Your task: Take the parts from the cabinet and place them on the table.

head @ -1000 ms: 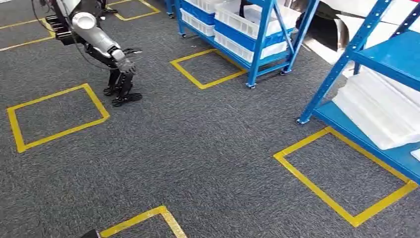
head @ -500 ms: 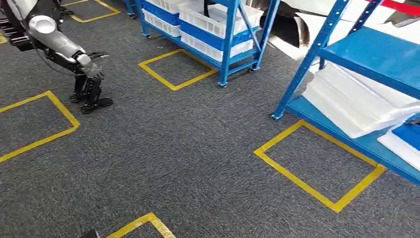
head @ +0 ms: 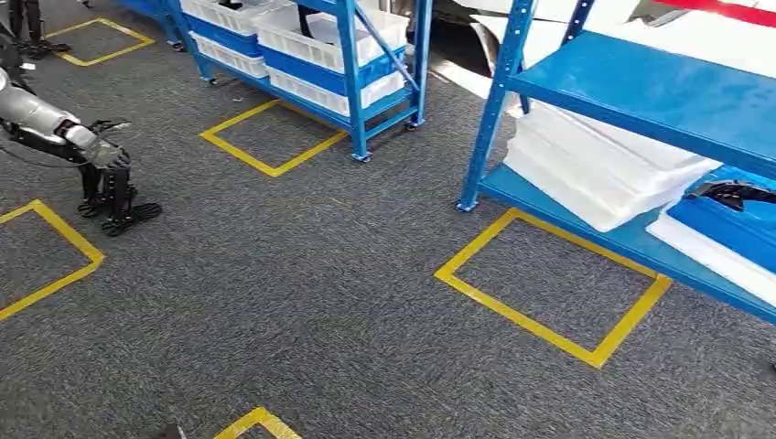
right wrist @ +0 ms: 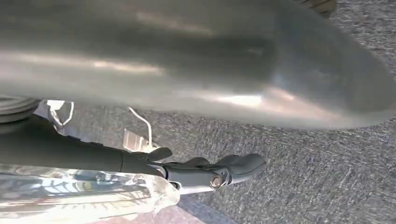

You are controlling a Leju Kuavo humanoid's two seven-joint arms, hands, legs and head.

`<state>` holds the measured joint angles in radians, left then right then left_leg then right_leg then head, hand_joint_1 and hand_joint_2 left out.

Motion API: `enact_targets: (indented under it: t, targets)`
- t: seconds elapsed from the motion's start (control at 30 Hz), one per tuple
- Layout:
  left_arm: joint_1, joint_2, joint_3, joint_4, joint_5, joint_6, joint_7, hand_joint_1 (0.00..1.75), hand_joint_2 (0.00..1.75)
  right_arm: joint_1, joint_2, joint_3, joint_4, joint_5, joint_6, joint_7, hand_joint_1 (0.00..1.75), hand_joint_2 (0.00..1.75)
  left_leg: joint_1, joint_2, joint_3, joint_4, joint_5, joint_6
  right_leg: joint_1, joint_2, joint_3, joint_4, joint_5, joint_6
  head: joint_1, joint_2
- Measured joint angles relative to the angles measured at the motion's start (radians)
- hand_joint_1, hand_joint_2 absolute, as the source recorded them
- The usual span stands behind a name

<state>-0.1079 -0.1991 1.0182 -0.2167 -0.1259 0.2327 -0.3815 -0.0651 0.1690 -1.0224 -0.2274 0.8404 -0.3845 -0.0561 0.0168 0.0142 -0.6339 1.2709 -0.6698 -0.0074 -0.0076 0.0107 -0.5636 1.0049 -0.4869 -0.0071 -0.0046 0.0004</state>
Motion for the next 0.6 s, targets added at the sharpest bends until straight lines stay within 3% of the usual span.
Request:
enact_targets:
  t: [0.03, 0.07, 0.1, 0.17, 0.2, 0.23, 0.27, 0.33, 0.37, 0.4, 0.43, 0.5, 0.53, 0.57, 0.6]
  targets:
    - [0.000, 0.000, 0.000, 0.000, 0.000, 0.000, -0.001, 0.00, 0.00, 0.001, 0.000, 0.000, 0.000, 0.000, 0.000, 0.000, 0.00, 0.00, 0.000, -0.003, -0.030, 0.055, -0.010, 0.000, 0.001, 0.011, 0.001, 0.000, -0.001, -0.001, 0.000, 0.000]
    - [0.002, 0.000, 0.000, 0.000, 0.000, 0.000, -0.002, 0.00, 0.00, 0.001, 0.000, 0.000, 0.000, 0.000, 0.000, 0.000, 0.00, 0.00, 0.000, -0.003, -0.039, 0.062, 0.004, 0.001, 0.001, 0.023, 0.003, 0.001, -0.001, -0.001, 0.000, 0.000]
    - [0.002, 0.000, 0.000, 0.000, 0.000, 0.000, -0.002, 0.00, 0.00, 0.002, 0.000, 0.000, 0.000, 0.000, 0.000, 0.000, 0.00, 0.00, 0.000, -0.004, -0.024, 0.018, 0.043, 0.003, 0.001, 0.036, 0.005, 0.001, -0.002, -0.001, 0.000, 0.000]
    - [0.000, 0.001, 0.000, 0.000, 0.000, -0.002, -0.006, 0.00, 0.00, 0.001, 0.000, 0.000, 0.000, 0.001, 0.001, -0.001, 0.00, 0.00, 0.002, -0.018, 0.045, -0.150, 0.144, 0.009, 0.001, 0.060, 0.013, 0.002, -0.006, 0.005, 0.000, 0.000]
    - [0.000, 0.001, 0.000, 0.000, 0.000, -0.003, -0.008, 0.00, 0.00, 0.002, 0.000, 0.000, 0.000, 0.002, 0.001, -0.001, 0.00, 0.00, 0.004, -0.057, 0.067, -0.212, 0.167, 0.013, -0.001, 0.069, 0.011, 0.003, -0.009, 0.009, 0.000, 0.000]
    - [-0.001, 0.001, 0.000, 0.000, -0.003, -0.003, -0.009, 0.00, 0.00, 0.000, 0.000, 0.000, 0.000, 0.002, 0.002, -0.002, 0.00, 0.00, 0.009, -0.074, 0.076, -0.233, 0.160, 0.013, 0.007, 0.076, 0.006, 0.013, -0.012, 0.015, 0.001, 0.000]
    - [0.000, 0.001, 0.000, 0.000, -0.002, -0.004, -0.010, 0.00, 0.00, 0.000, 0.000, 0.000, 0.000, 0.003, 0.002, -0.002, 0.00, 0.00, 0.004, -0.069, 0.074, -0.232, 0.157, 0.012, 0.002, 0.084, 0.000, 0.011, -0.008, 0.021, 0.001, 0.000]
    - [0.000, 0.001, 0.000, 0.000, 0.001, -0.010, -0.012, 0.00, 0.00, 0.007, -0.001, 0.000, 0.000, 0.003, 0.002, -0.002, 0.00, 0.00, -0.003, -0.060, 0.074, -0.233, 0.157, 0.019, -0.005, 0.097, -0.001, 0.006, -0.006, 0.033, 0.001, 0.000]
    - [-0.002, -0.001, 0.000, 0.000, 0.000, -0.010, -0.013, 0.00, 0.00, 0.009, -0.004, 0.000, 0.000, 0.003, 0.002, -0.002, 0.00, 0.00, 0.005, -0.050, 0.077, -0.240, 0.162, 0.026, -0.004, 0.096, -0.001, 0.008, -0.011, 0.038, 0.000, 0.000]
    - [-0.003, 0.000, 0.000, 0.000, 0.000, -0.011, -0.014, 0.00, 0.00, 0.010, -0.002, 0.000, 0.001, 0.003, 0.002, -0.002, 0.00, 0.00, 0.006, -0.043, 0.080, -0.242, 0.162, 0.030, -0.001, 0.049, -0.005, 0.024, -0.025, 0.044, 0.003, 0.000]
    - [-0.003, 0.000, 0.000, 0.000, 0.000, -0.013, -0.014, 0.00, 0.00, 0.007, -0.002, 0.000, 0.001, 0.003, 0.003, -0.002, 0.00, 0.00, 0.006, -0.034, 0.081, -0.242, 0.161, 0.035, -0.001, 0.019, -0.026, 0.071, -0.055, 0.049, 0.004, 0.000]
    - [0.001, 0.000, 0.000, 0.000, 0.000, -0.013, -0.014, 0.00, 0.00, 0.000, -0.002, 0.000, 0.001, 0.003, 0.004, -0.002, 0.00, 0.00, 0.005, -0.007, 0.082, -0.242, 0.157, 0.040, -0.005, 0.002, -0.107, 0.234, -0.129, 0.058, 0.003, 0.000]
    - [0.002, 0.001, 0.000, 0.000, 0.000, -0.013, -0.014, 0.00, 0.00, 0.000, -0.002, 0.000, 0.001, 0.003, 0.005, -0.002, 0.00, 0.00, 0.005, 0.004, 0.082, -0.242, 0.156, 0.040, -0.008, 0.000, -0.138, 0.294, -0.146, 0.061, 0.004, 0.000]
    - [0.004, 0.001, 0.000, 0.000, 0.000, -0.013, -0.014, 0.00, 0.00, 0.002, -0.002, 0.000, 0.001, 0.003, 0.005, -0.002, 0.00, 0.00, 0.005, 0.013, 0.084, -0.241, 0.154, 0.040, -0.010, -0.001, -0.150, 0.313, -0.139, 0.064, 0.003, 0.000]
    - [0.004, 0.001, 0.000, 0.000, 0.000, -0.013, -0.013, 0.00, 0.00, 0.004, -0.002, 0.000, 0.001, 0.003, 0.005, -0.002, 0.00, 0.00, 0.005, 0.020, 0.086, -0.241, 0.151, 0.039, -0.011, -0.004, -0.137, 0.285, -0.112, 0.065, 0.004, 0.000]
